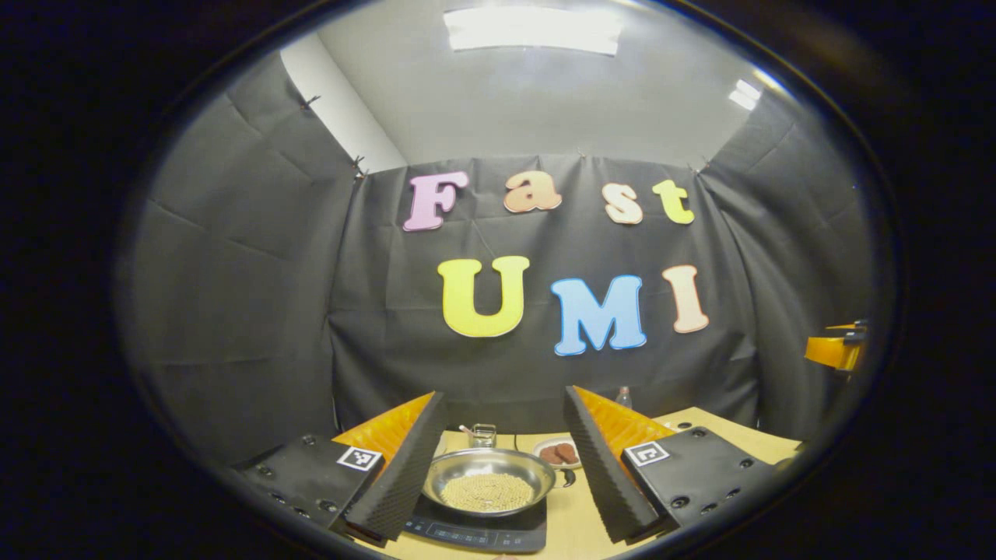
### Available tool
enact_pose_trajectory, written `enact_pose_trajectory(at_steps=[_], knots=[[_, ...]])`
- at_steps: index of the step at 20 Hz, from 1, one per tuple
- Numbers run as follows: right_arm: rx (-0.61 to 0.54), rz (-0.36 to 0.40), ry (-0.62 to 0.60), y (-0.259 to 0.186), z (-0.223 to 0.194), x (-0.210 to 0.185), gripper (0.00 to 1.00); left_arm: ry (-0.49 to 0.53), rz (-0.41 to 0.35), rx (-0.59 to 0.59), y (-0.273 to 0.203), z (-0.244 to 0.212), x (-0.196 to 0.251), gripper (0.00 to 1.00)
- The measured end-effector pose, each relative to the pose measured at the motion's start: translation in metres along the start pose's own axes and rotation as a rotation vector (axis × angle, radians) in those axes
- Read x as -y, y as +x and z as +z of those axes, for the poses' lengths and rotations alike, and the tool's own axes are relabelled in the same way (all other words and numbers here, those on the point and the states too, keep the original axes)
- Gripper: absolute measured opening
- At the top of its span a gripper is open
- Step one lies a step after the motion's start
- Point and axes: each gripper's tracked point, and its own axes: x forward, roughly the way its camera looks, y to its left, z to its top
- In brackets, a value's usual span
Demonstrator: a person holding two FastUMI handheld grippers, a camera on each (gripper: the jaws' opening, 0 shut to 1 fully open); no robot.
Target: First push the handle of the pot to place it horizontally, then grasp the pot with both hands and set it on the induction cooktop.
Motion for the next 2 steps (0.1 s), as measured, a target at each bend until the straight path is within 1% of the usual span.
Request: enact_pose_trajectory(at_steps=[1,2], knots=[[-0.001,-0.003,0.0,0.0017,-0.0017,0.0012,0.96,0.0,0.0,-0.002,0.0009,-0.0007,-0.0006,1.0],[-0.001,-0.005,0.001,0.0013,-0.0005,0.0016,0.96,-0.002,0.001,-0.005,0.0011,-0.0021,-0.0008,0.93]])
